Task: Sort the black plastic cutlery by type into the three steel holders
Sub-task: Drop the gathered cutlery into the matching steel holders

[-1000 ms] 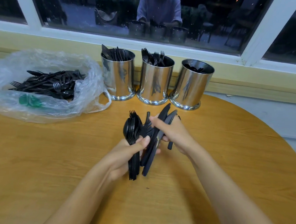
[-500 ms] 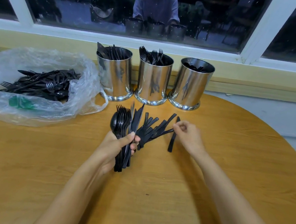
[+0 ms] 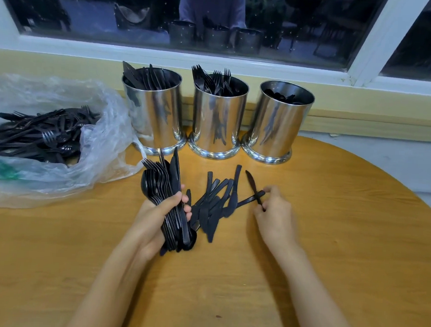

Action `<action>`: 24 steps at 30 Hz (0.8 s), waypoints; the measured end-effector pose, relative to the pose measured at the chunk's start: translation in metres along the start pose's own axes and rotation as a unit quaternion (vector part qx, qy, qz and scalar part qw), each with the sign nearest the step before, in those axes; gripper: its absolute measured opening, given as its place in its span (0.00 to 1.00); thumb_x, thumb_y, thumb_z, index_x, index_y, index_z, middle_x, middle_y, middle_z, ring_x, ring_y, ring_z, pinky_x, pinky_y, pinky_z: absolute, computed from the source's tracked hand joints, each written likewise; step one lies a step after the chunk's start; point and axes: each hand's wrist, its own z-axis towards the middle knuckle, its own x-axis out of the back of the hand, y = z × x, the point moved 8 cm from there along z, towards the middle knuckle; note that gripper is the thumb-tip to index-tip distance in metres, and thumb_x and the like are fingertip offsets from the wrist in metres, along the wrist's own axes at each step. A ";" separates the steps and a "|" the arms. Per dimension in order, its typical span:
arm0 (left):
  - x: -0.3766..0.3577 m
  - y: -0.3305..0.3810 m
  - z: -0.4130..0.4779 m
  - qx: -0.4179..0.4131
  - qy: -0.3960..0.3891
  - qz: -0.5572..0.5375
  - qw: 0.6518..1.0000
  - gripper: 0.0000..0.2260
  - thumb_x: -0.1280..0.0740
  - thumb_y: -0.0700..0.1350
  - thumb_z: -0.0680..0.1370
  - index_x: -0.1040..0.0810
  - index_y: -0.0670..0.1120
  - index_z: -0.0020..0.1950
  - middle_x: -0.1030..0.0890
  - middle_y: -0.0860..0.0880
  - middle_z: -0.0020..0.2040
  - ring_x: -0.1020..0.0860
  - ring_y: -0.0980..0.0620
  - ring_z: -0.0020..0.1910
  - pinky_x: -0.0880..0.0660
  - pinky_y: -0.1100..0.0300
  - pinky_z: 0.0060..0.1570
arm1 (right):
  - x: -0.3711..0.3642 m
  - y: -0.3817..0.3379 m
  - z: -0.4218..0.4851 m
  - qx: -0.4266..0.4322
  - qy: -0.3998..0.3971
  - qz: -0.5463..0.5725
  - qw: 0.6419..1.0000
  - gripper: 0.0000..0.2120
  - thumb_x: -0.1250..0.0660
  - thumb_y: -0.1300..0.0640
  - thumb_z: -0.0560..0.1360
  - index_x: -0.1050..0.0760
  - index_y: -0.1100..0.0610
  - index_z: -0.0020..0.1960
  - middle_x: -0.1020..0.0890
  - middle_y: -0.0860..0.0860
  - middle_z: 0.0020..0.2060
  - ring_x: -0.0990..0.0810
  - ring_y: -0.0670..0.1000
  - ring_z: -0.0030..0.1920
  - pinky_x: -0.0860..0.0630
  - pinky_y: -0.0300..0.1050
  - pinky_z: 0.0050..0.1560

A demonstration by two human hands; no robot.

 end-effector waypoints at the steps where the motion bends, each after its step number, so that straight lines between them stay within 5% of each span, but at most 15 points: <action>1: 0.001 -0.001 0.001 0.002 0.002 -0.009 1.000 0.10 0.35 0.38 0.79 0.23 0.42 0.61 0.19 0.48 0.39 0.20 0.52 0.36 0.19 0.58 0.40 | 0.003 0.001 0.000 0.000 0.016 0.005 1.000 0.14 0.36 0.62 0.78 0.30 0.55 0.63 0.20 0.52 0.44 0.22 0.53 0.44 0.25 0.48 0.42; 5: 0.002 -0.003 0.002 0.007 0.007 -0.035 0.999 0.07 0.35 0.37 0.79 0.23 0.41 0.57 0.16 0.46 0.41 0.16 0.49 0.40 0.17 0.56 0.40 | 0.025 -0.008 -0.005 0.012 0.084 0.095 0.992 0.06 0.34 0.56 0.79 0.21 0.54 0.55 0.21 0.45 0.39 0.23 0.44 0.39 0.30 0.38 0.35; 11: -0.011 -0.003 -0.001 -0.007 -0.016 -0.012 1.000 0.10 0.38 0.37 0.81 0.27 0.39 0.62 0.16 0.41 0.54 0.17 0.43 0.54 0.19 0.51 0.52 | -0.011 -0.056 -0.037 0.005 -0.042 0.363 0.931 0.04 0.32 0.57 0.77 0.20 0.50 0.47 0.19 0.45 0.37 0.22 0.40 0.36 0.25 0.36 0.31; 14: -0.013 -0.003 -0.001 -0.014 -0.022 -0.006 1.000 0.10 0.38 0.37 0.81 0.25 0.39 0.61 0.16 0.41 0.55 0.17 0.43 0.54 0.19 0.50 0.52 | -0.031 -0.073 -0.049 0.041 -0.088 0.350 0.932 0.08 0.32 0.60 0.77 0.20 0.48 0.51 0.19 0.45 0.38 0.20 0.45 0.40 0.24 0.37 0.36; 18: -0.015 0.000 -0.004 -0.024 -0.038 0.058 0.997 0.10 0.37 0.41 0.81 0.16 0.42 0.52 0.15 0.42 0.54 0.17 0.43 0.54 0.21 0.47 0.55 | -0.031 -0.080 -0.058 0.101 -0.042 0.293 0.950 0.06 0.27 0.59 0.73 0.21 0.49 0.46 0.21 0.44 0.33 0.21 0.42 0.36 0.21 0.41 0.38; 20: -0.011 0.003 -0.005 -0.031 -0.027 0.038 0.998 0.09 0.37 0.40 0.81 0.18 0.39 0.54 0.15 0.40 0.52 0.16 0.43 0.52 0.18 0.49 0.49 | -0.029 -0.084 -0.061 0.128 -0.031 0.278 0.951 0.06 0.26 0.59 0.72 0.21 0.51 0.44 0.22 0.43 0.32 0.23 0.40 0.34 0.22 0.37 0.36; 24: 0.004 0.014 -0.008 -0.045 0.008 0.026 0.999 0.07 0.36 0.41 0.81 0.20 0.39 0.48 0.16 0.44 0.40 0.16 0.48 0.40 0.18 0.54 0.42 | -0.033 -0.096 -0.067 0.180 -0.075 0.279 0.940 0.03 0.26 0.55 0.72 0.19 0.53 0.44 0.21 0.43 0.32 0.23 0.43 0.35 0.19 0.46 0.39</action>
